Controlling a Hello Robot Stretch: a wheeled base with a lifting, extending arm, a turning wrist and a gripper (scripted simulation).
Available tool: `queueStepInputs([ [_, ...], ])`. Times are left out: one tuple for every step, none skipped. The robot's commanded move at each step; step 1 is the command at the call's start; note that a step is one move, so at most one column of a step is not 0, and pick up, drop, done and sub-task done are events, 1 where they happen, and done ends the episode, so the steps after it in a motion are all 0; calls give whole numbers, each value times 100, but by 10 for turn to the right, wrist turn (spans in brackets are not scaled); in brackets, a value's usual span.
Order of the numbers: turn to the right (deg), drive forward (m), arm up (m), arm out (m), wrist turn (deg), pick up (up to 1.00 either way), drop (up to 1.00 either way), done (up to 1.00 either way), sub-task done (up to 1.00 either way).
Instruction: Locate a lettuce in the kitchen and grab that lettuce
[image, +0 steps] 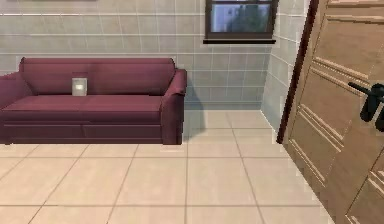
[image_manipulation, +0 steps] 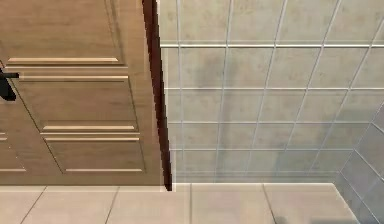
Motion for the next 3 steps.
queueStepInputs([
  [-30,0,0,0,0,0,0,0,0],
  [0,20,0,0,0,0,0,0,0],
  [-450,0,0,0,0,0,0,0,0],
])
